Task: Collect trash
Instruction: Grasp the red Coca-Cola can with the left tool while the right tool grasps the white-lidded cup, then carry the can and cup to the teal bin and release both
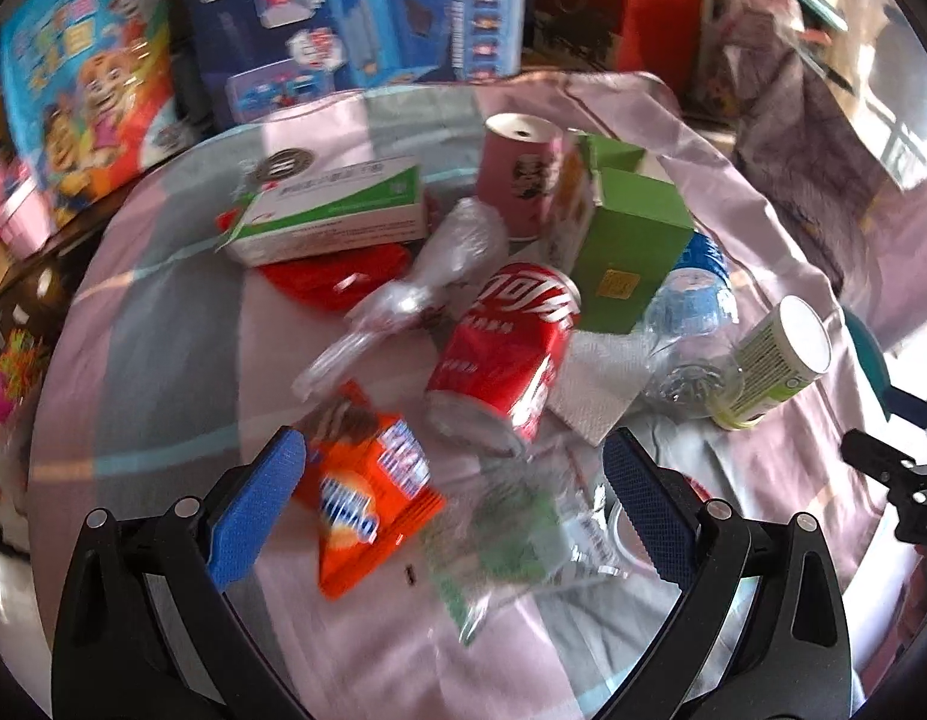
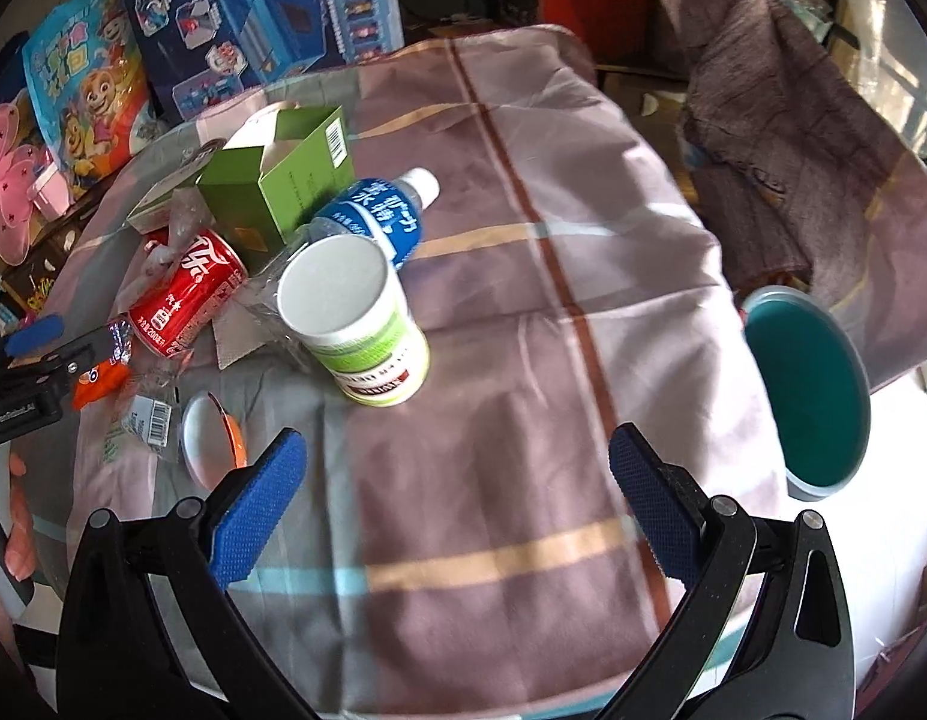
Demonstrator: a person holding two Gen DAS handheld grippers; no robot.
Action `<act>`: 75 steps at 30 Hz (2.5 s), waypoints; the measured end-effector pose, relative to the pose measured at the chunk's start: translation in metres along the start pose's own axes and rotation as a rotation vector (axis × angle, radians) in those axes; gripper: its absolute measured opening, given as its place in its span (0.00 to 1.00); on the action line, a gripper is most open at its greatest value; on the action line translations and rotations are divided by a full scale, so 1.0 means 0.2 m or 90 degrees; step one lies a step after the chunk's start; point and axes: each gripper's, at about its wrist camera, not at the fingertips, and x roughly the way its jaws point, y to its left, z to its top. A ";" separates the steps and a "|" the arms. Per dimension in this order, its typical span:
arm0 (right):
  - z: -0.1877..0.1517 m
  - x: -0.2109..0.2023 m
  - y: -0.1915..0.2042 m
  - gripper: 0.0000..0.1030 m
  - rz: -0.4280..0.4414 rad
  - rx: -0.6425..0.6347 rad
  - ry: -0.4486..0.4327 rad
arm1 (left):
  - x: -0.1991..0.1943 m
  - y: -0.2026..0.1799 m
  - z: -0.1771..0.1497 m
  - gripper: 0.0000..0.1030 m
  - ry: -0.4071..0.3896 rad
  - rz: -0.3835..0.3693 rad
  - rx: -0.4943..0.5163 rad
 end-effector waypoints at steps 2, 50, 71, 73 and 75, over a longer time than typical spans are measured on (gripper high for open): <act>0.02 0.03 0.03 0.94 0.007 -0.004 0.008 | 0.04 -0.03 0.04 0.92 0.005 -0.010 0.022; 0.26 0.08 -0.03 0.47 0.060 0.042 -0.006 | 0.26 -0.09 0.15 0.58 0.049 -0.076 0.026; 0.05 -0.31 -1.34 0.47 -0.050 0.286 -0.076 | 0.07 -1.40 0.44 0.58 0.019 -0.256 0.258; 0.00 -0.28 -1.47 0.47 -0.059 0.314 -0.060 | 0.15 -1.63 0.44 0.58 0.041 -0.286 0.292; -0.06 -0.23 -1.60 0.47 -0.053 0.345 -0.043 | 0.23 -1.82 0.44 0.58 0.058 -0.298 0.323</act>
